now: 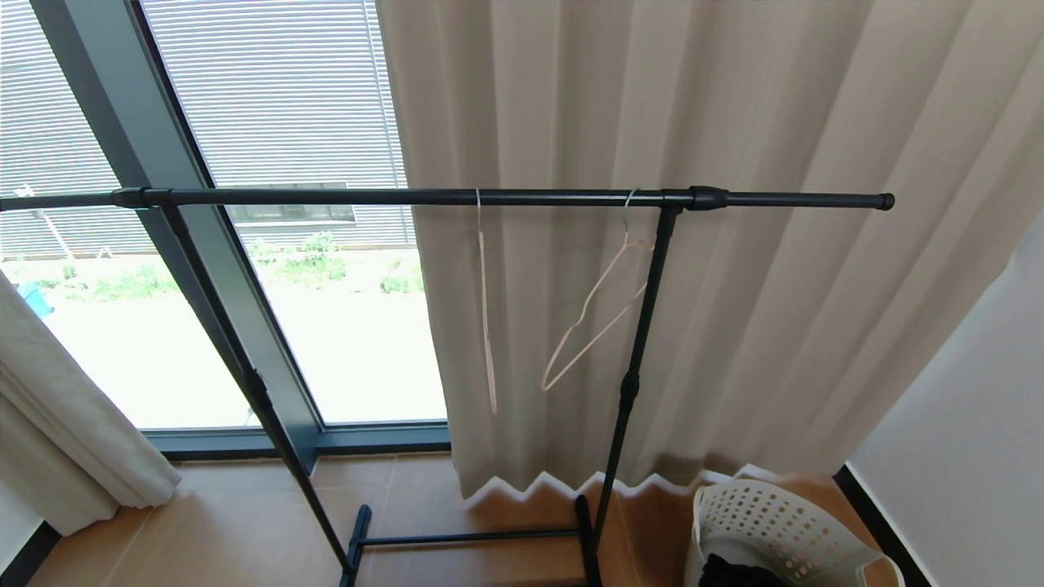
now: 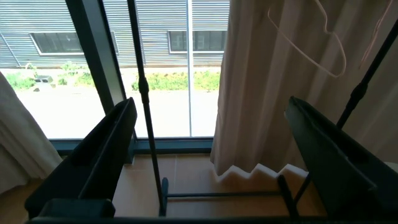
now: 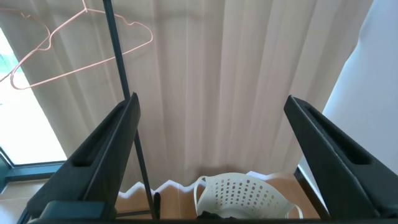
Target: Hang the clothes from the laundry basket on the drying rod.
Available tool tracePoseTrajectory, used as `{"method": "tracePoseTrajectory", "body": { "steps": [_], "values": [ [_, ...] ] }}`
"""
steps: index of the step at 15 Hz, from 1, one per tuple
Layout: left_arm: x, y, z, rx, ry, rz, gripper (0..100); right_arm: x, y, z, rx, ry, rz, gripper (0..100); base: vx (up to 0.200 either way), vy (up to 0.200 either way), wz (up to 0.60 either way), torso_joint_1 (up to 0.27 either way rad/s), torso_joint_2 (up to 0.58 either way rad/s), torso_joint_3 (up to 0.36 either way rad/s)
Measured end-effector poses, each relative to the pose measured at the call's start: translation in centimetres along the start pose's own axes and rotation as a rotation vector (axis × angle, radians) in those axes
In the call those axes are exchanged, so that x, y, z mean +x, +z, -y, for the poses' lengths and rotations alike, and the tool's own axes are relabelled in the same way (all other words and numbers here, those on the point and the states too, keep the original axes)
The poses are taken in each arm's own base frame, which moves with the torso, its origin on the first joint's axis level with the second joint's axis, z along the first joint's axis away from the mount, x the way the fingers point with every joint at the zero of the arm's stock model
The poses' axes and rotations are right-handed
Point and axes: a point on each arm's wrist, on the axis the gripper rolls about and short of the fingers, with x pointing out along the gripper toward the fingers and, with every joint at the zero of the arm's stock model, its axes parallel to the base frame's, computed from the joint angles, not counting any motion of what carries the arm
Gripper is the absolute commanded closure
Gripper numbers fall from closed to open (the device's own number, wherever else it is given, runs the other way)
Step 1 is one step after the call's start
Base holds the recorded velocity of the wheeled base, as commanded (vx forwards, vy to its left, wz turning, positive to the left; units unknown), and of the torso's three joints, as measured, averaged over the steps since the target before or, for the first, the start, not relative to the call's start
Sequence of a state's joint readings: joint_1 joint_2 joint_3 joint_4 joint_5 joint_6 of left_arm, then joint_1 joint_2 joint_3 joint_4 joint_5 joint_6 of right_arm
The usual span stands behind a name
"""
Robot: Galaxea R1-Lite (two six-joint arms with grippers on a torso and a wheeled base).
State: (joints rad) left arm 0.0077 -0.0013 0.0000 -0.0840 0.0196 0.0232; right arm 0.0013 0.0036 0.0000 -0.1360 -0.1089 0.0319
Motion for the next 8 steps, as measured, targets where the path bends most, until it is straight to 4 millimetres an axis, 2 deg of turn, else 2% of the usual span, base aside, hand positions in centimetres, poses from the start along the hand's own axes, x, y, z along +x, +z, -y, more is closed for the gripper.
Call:
{"method": "tracePoseTrajectory", "body": {
  "steps": [8],
  "values": [
    [0.0, 0.02, 0.0, -0.006, 0.0, 0.001, 0, 0.0, -0.03, 0.0, -0.003, 0.001, -0.003, 0, 0.0, 0.0, 0.0, 0.0, 0.0, 0.0]
  ]
}}
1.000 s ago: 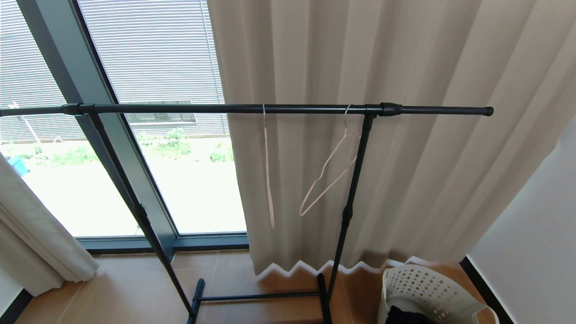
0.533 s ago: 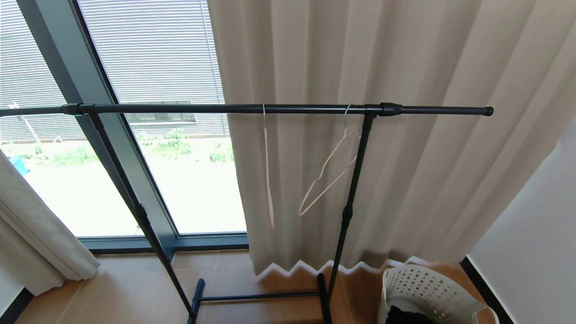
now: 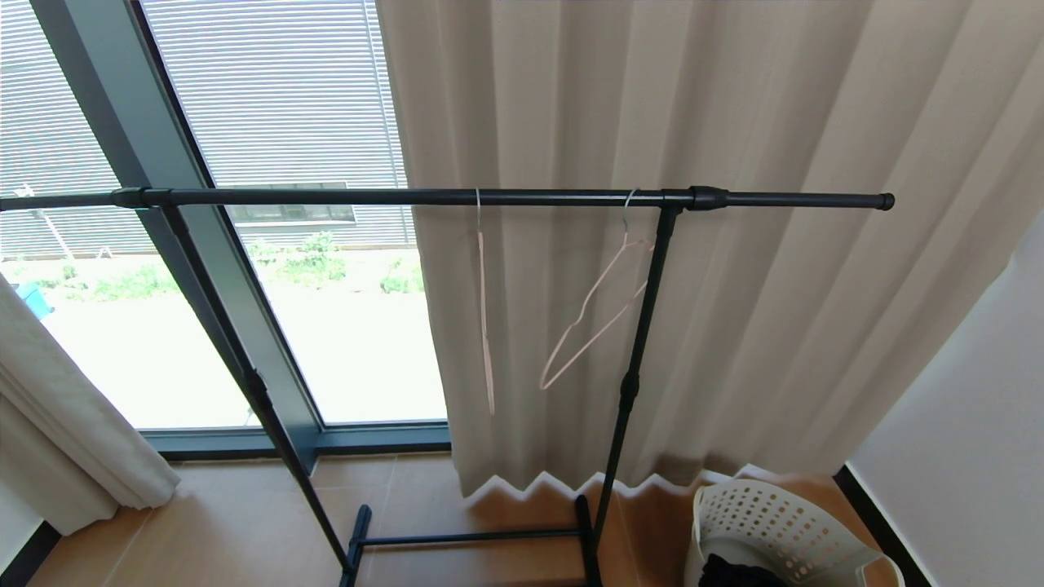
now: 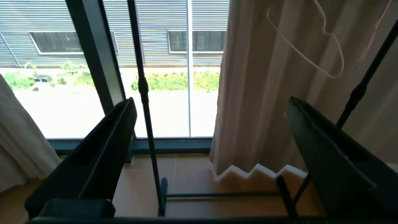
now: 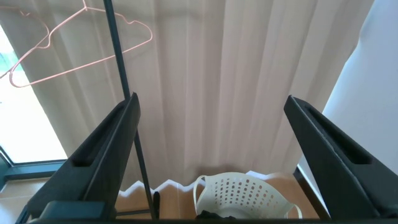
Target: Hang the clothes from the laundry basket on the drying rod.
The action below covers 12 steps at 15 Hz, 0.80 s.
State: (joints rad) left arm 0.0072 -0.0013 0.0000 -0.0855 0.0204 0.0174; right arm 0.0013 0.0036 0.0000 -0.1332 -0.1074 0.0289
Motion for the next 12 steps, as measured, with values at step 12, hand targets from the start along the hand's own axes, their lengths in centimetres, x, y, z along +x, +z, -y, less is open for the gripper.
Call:
{"method": "tracePoseTrajectory", "body": {
  "steps": [12],
  "values": [
    [0.0, 0.0, 0.01, 0.0, -0.003, 0.0, 0, 0.0, 0.0, 0.0, -0.001, 0.0, 0.0, 0, 0.0, 0.0, 0.0, 0.0, 0.0, 0.0]
  ]
}}
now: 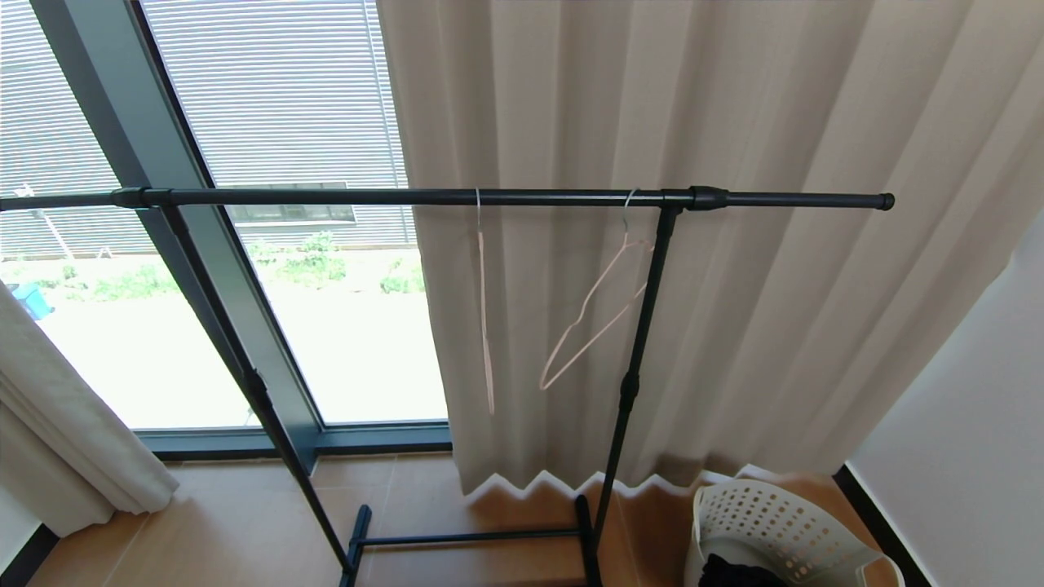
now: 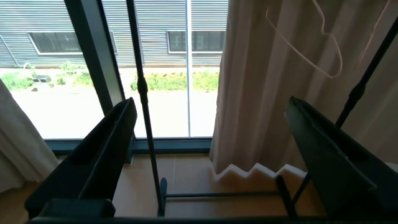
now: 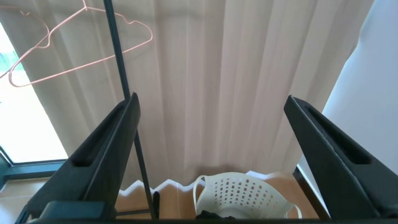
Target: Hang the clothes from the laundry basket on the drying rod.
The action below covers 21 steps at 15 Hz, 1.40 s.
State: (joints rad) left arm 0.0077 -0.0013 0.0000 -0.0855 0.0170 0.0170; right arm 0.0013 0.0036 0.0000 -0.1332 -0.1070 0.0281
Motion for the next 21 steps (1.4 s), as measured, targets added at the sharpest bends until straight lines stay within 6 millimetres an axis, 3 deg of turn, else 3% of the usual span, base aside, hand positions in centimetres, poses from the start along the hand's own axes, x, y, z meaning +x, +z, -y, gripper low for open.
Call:
{"method": "tracePoseTrajectory", "body": {
  "steps": [7, 21],
  "values": [
    [0.0, 0.0, 0.0, -0.001, -0.001, 0.0, 0, 0.0, 0.0, 0.0, -0.002, 0.0, 0.001, 0, 0.0, 0.0, 0.0, -0.009, 0.02, 0.011],
    [0.0, 0.0, 0.0, -0.002, -0.001, 0.0, 0, 0.0, 0.0, 0.0, 0.0, 0.0, 0.0, 0, 0.0, 0.0, 0.0, -0.164, 0.38, 0.212]
  ]
}}
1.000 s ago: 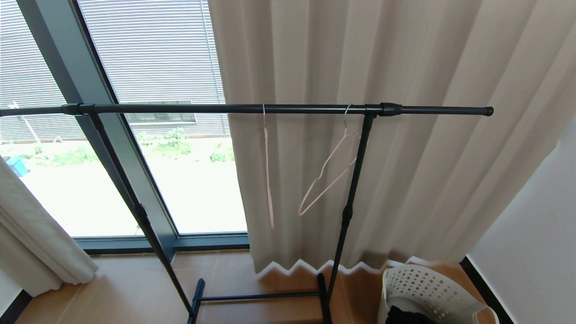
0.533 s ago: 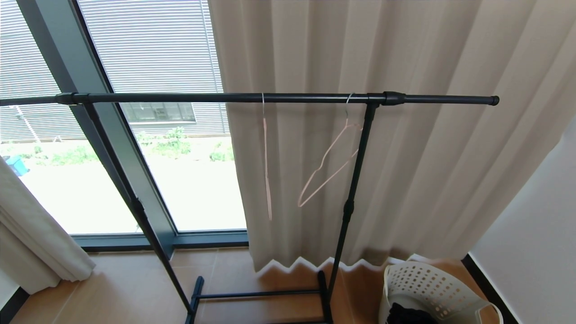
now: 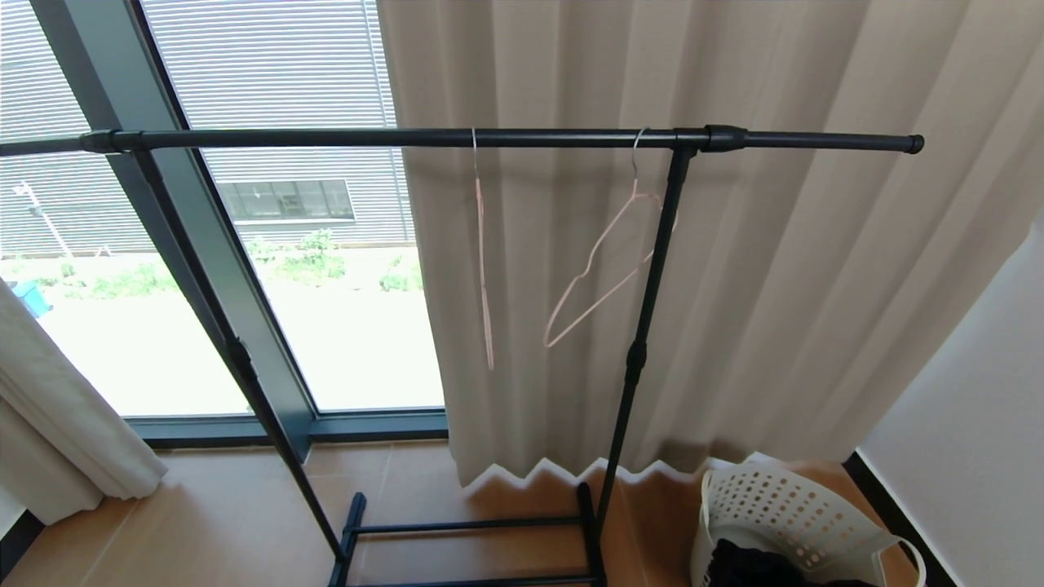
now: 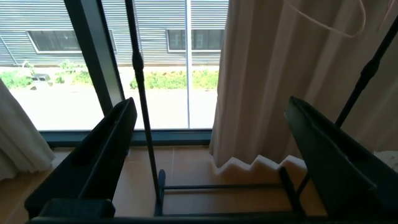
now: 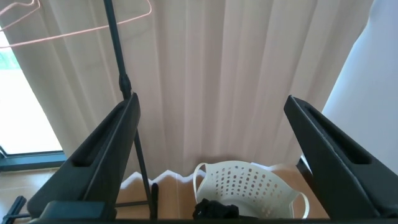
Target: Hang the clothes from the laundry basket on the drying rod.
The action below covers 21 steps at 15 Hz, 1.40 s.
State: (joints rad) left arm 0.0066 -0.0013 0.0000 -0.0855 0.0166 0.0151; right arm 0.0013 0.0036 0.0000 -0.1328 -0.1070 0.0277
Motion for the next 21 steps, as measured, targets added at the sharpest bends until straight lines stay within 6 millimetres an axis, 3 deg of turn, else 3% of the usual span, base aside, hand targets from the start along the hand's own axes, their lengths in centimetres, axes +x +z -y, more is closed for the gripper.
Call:
{"method": "tracePoseTrajectory", "body": {
  "steps": [13, 21],
  "values": [
    [0.0, 0.0, 0.0, 0.0, -0.001, 0.0, 0, 0.0, 0.01, 0.0, 0.002, 0.0, 0.001, 0, 0.0, 0.0, 0.0, -0.194, 0.53, 0.33],
    [0.0, 0.0, 0.0, 0.0, -0.001, 0.0, 0, 0.0, 0.0, 0.0, 0.001, 0.0, 0.0, 0, 0.0, 0.0, 0.0, -0.095, 0.38, 0.272]
  ]
}}
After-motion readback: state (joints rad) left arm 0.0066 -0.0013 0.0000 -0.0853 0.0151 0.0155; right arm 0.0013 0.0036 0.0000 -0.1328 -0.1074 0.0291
